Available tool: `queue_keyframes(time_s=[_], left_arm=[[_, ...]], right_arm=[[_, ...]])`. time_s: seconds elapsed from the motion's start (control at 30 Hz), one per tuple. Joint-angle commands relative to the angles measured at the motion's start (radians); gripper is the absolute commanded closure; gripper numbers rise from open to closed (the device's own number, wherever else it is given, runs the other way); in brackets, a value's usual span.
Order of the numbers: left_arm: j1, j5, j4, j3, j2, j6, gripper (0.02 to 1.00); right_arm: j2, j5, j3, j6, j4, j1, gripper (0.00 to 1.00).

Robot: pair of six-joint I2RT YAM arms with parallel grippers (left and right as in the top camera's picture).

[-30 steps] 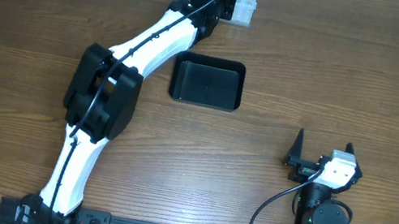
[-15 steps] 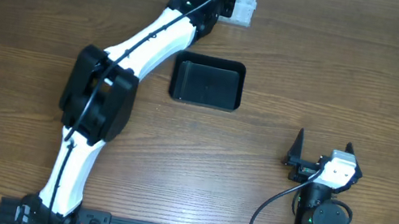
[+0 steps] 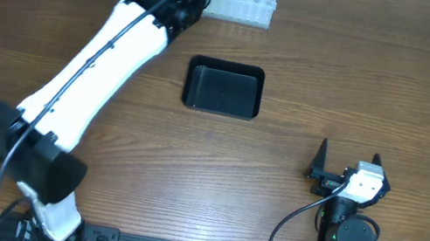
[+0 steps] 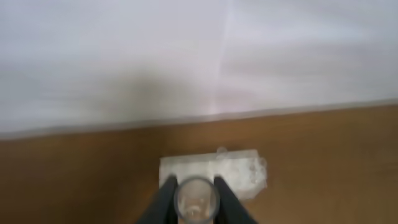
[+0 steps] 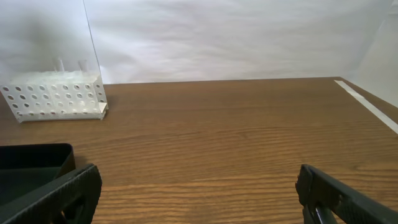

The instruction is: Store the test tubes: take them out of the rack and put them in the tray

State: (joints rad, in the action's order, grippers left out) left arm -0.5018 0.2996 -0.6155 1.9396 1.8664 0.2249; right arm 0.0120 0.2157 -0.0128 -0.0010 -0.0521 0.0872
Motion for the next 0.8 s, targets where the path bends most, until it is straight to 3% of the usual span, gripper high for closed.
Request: queue_keyframes(time_s=[0.03,0.13,0.33,0.8], left_arm=[[-0.029,-0.038,-0.238,0.002,-0.023,0.229,0.906],[-0.062,-0.037,-0.307,-0.061,-0.021,0.263,0.897],[-0.076,-0.054,-0.210,-0.275,-0.021,0.369,0.895],[-0.096,-0.036,-0.105,-0.382,0.076,0.353,0.884]], right_arm=[[-0.007,-0.005,0.008,-0.004,0.000,0.005,0.007],[-0.007,-0.005,0.008,-0.004,0.000,0.005,0.007],[-0.007,-0.005,0.008,-0.004,0.000,0.005,0.007],[-0.007,-0.005,0.008,-0.004,0.000,0.005,0.007]])
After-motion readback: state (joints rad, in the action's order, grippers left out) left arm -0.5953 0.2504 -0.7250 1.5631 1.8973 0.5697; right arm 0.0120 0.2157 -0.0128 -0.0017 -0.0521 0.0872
